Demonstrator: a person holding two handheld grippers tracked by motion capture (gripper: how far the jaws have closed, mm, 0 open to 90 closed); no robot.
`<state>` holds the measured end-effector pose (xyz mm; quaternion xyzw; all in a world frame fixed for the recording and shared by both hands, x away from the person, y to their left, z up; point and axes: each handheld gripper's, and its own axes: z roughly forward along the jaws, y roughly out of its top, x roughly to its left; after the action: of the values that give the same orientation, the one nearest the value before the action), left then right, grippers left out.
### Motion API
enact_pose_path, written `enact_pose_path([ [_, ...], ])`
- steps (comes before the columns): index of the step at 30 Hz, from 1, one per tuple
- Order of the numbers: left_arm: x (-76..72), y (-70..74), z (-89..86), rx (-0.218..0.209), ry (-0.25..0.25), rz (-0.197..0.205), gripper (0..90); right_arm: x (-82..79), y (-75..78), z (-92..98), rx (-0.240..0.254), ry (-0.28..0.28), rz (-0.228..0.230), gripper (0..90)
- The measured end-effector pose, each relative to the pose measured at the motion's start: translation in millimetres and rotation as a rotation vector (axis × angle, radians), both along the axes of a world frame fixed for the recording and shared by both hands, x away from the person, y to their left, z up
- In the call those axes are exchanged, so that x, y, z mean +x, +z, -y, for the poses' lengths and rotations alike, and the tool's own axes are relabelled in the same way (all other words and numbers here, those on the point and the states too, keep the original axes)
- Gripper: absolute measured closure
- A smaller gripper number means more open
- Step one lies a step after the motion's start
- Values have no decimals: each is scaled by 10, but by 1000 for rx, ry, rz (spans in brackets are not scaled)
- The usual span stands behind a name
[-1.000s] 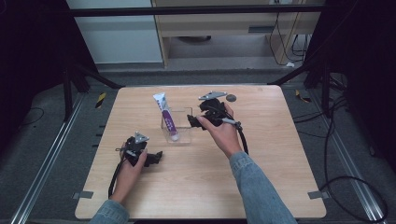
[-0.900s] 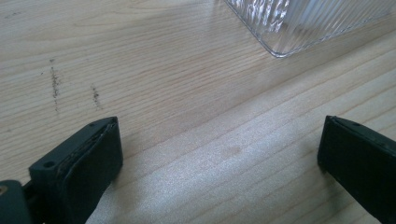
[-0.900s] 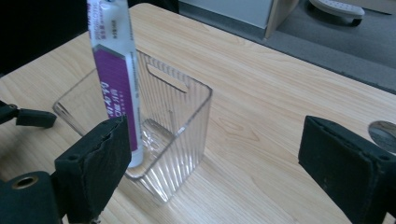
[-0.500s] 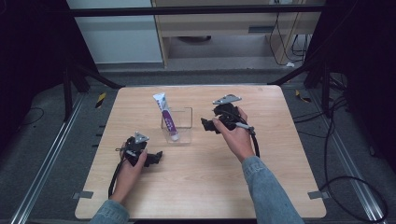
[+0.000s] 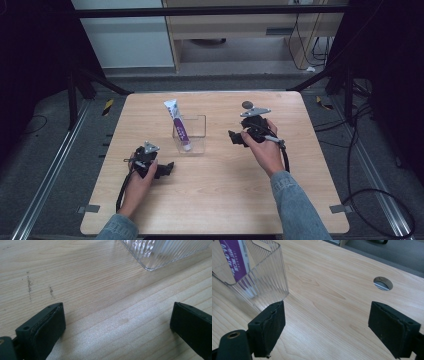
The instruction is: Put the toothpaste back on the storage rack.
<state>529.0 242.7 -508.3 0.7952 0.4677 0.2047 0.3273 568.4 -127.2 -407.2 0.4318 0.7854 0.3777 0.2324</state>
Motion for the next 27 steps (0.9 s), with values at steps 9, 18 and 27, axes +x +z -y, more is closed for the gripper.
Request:
enact_pose_path([
  [9,0,0,0,0,0,0,0,-22,-134,194,-14,-24,-36,143],
  [18,0,0,0,1,0,0,0,-47,-259,319,-17,-44,-64,139],
  [27,0,0,0,1,0,0,0,-65,-415,399,-16,-59,-98,139],
])
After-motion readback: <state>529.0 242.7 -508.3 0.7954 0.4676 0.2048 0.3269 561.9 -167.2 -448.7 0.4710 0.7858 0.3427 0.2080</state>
